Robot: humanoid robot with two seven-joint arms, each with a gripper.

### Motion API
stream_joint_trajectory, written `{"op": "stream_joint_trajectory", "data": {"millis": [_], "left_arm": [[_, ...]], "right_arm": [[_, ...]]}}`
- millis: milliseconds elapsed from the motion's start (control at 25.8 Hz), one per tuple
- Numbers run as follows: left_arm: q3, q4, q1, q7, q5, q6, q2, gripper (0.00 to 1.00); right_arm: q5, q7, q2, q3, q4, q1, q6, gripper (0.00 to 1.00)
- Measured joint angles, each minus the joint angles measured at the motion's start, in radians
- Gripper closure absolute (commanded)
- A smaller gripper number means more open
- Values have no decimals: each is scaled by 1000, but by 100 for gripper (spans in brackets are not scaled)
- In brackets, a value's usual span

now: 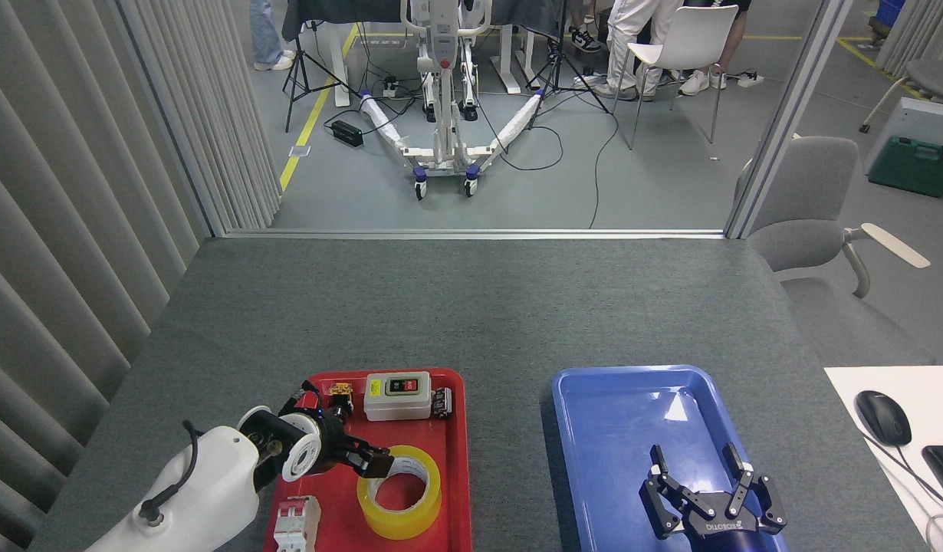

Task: Place and move tape with both arms
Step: 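Lower the left gripper onto the yellow tape roll and grasp it, then lift the tape roll and carry it over the blue tray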

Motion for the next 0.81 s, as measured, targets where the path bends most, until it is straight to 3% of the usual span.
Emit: {"op": "stream_joint_trajectory", "data": {"millis": [348, 426, 697, 813], "left_arm": [[-49, 22, -33, -89, 10, -9, -6, 1], [-55, 33, -36, -97, 11, -6, -12, 18], [-67, 119, -40, -105, 10, 1, -71, 28], [-68, 148, -40, -108, 10, 1, -91, 47]], "right_arm": [[8, 3, 2, 0, 1, 0, 0, 0], [8, 5, 2, 0, 1, 0, 0, 0], [8, 0, 3, 0, 5, 0, 0, 0], [8, -1, 3, 0, 5, 0, 0, 0]]}}
